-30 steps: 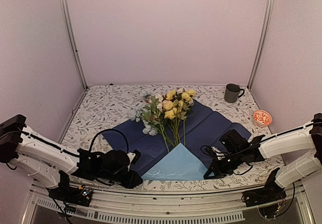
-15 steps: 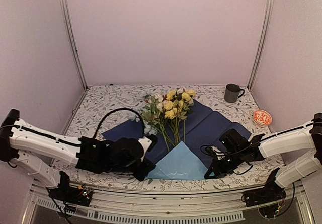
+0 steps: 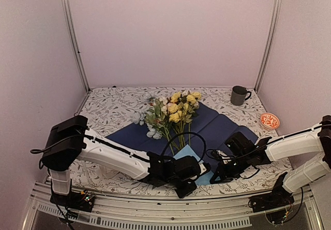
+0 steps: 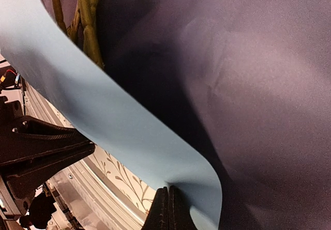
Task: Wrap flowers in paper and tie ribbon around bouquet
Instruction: Press the 1/4-folded wrapping paper into the folded wrapping paper.
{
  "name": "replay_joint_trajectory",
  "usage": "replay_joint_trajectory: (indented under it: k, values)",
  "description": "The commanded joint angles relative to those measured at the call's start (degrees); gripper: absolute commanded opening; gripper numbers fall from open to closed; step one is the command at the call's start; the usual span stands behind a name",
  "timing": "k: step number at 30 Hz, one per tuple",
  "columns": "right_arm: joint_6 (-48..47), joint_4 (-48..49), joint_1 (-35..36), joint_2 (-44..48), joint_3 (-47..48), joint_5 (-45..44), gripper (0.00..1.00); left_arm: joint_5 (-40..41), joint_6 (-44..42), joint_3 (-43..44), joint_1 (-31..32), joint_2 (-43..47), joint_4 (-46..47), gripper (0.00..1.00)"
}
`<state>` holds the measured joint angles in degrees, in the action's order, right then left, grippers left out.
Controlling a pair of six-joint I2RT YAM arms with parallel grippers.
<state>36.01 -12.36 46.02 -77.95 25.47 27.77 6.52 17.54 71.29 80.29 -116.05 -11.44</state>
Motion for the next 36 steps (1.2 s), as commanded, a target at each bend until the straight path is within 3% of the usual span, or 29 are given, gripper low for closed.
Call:
replay_joint_trajectory:
  k: [1,8,16,21,24,32,36]
  values:
    - [-0.25,-4.39,-0.35,-1.14,-3.25,-6.02,0.00,-2.39,1.46,-2.49,-2.27,-0.74,-1.81,0.06]
    - [0.27,-5.02,-0.34,0.59,-4.07,-6.30,0.00,-5.30,6.62,-15.86,-3.98,8.39,2.39,0.06]
    - [0.42,-5.26,-0.35,0.84,-4.15,-6.45,0.00,-17.61,10.16,-28.86,-5.25,21.00,16.77,0.09]
    - [0.38,-5.32,-0.40,0.37,-3.56,-6.64,0.00,-20.90,3.45,-22.75,-2.30,20.14,18.49,0.09]
    - [0.29,-5.31,-0.33,0.23,-3.35,-6.72,0.00,-17.84,1.28,-17.96,-2.83,16.08,18.34,0.09]
    - [0.38,-5.25,-0.38,0.33,-3.98,-6.71,0.00,-12.06,1.15,-7.49,-7.80,4.23,11.10,0.07]
    - [0.53,-4.79,-0.39,0.43,-4.40,-6.66,0.00,-12.37,2.50,-9.35,-8.21,4.10,8.77,0.06]
